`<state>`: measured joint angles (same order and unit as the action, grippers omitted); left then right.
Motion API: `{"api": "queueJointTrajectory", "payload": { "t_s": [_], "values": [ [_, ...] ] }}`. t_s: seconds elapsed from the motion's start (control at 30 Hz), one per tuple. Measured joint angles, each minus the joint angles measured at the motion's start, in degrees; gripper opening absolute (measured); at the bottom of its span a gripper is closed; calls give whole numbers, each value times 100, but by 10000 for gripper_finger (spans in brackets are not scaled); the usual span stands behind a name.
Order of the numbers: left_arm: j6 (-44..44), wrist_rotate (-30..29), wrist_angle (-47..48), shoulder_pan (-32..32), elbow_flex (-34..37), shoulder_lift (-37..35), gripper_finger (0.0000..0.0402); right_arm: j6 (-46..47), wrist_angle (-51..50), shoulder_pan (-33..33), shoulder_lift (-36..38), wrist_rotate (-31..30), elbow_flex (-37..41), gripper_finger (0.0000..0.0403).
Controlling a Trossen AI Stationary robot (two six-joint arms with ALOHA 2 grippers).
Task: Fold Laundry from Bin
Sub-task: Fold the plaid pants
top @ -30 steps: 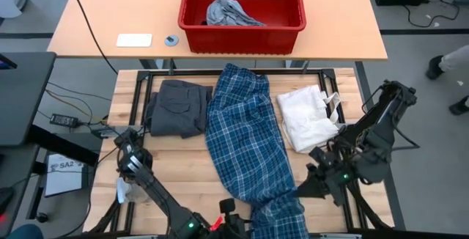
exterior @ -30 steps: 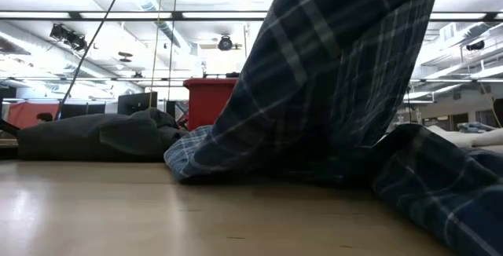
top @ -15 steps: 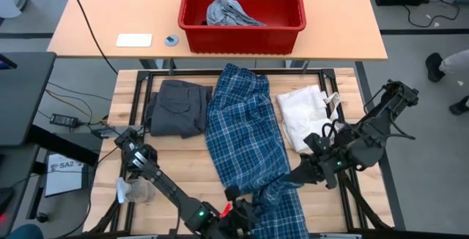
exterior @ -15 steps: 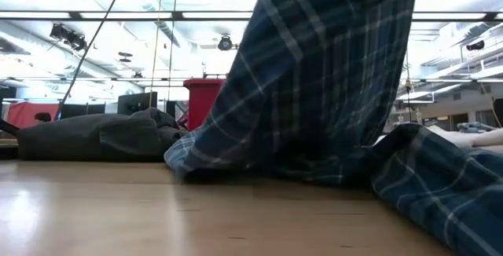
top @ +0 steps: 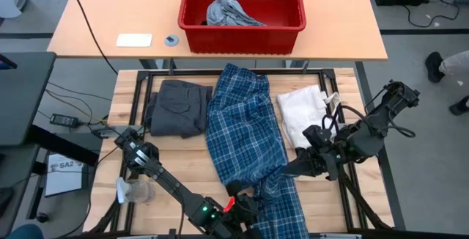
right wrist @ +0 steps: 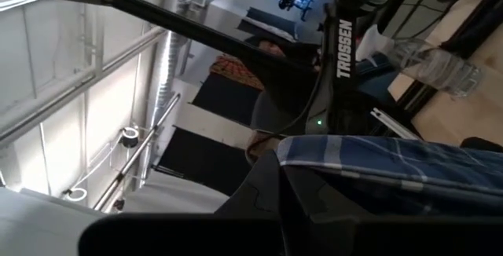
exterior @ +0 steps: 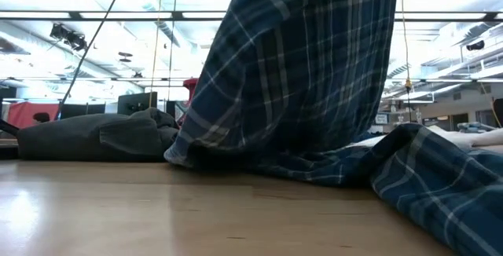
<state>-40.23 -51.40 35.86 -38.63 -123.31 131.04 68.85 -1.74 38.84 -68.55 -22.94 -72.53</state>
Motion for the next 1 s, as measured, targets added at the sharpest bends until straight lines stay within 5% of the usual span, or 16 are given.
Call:
{"api": "queueJointTrajectory", "payload": {
  "t_s": [0.27,0.67,0.8,1.0],
  "values": [
    [87,-171,-9,33,0,-4,8,-11,0,-50,0,-9,0,0],
    [59,-323,1648,-458,-1019,-435,2,-53,-906,265,185,315,0,0],
    [322,420,1744,-655,-1102,-940,1,67,-1493,530,256,566,0,0],
    [948,2316,1377,-793,-1176,-1311,1,365,-2252,1017,289,1562,0,0]
  ]
}}
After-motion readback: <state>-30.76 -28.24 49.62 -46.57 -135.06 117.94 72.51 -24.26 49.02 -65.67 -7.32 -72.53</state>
